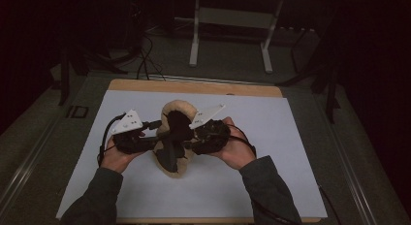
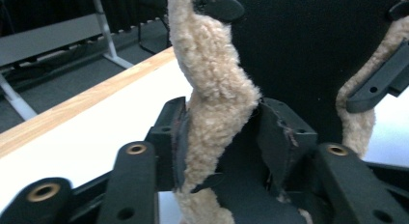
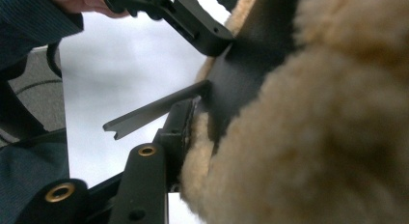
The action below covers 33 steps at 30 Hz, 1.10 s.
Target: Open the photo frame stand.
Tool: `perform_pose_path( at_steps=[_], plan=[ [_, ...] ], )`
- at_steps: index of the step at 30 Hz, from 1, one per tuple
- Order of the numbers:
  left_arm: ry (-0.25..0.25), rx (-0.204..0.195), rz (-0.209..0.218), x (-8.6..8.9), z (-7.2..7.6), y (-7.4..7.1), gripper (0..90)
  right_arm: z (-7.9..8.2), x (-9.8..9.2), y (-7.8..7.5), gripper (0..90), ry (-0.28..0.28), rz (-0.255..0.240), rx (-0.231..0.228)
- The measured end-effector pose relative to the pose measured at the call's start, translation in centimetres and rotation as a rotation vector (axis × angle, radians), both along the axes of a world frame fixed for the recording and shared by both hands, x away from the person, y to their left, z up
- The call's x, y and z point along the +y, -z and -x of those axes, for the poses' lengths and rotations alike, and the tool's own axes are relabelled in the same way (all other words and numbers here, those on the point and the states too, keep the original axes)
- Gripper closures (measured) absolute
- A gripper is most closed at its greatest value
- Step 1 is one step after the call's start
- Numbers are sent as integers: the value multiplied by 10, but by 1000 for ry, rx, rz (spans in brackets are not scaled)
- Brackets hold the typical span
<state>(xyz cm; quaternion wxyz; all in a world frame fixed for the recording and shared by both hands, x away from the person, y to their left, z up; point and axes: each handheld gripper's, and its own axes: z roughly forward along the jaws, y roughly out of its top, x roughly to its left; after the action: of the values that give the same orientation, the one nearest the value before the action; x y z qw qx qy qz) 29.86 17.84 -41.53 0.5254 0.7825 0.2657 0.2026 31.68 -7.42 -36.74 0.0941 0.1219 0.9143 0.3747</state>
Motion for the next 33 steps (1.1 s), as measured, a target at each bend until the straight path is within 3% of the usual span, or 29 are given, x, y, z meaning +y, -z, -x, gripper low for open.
perform_pose_path(
  at_steps=[3, 13, 17, 21, 25, 33],
  plan=[
    [-19, -23, -11, 0, 4, 1, 598, -1, 1, 0, 560, 19, 14, -1],
    [-48, -23, -35, 1, 8, -1, 631, -4, 4, 1, 540, 95, -1, 12],
    [-56, -18, -37, 2, 8, -2, 634, -5, 6, 3, 535, 119, -26, 12],
    [-56, -16, -36, 5, 10, -2, 641, -6, 9, 8, 554, 140, -93, 24],
    [-51, -10, -33, 9, 12, -2, 642, -5, 12, 11, 619, 109, -147, 45],
    [-17, 23, -25, 17, 11, -3, 590, -1, 18, 9, 687, 29, -157, 41]
  ],
)
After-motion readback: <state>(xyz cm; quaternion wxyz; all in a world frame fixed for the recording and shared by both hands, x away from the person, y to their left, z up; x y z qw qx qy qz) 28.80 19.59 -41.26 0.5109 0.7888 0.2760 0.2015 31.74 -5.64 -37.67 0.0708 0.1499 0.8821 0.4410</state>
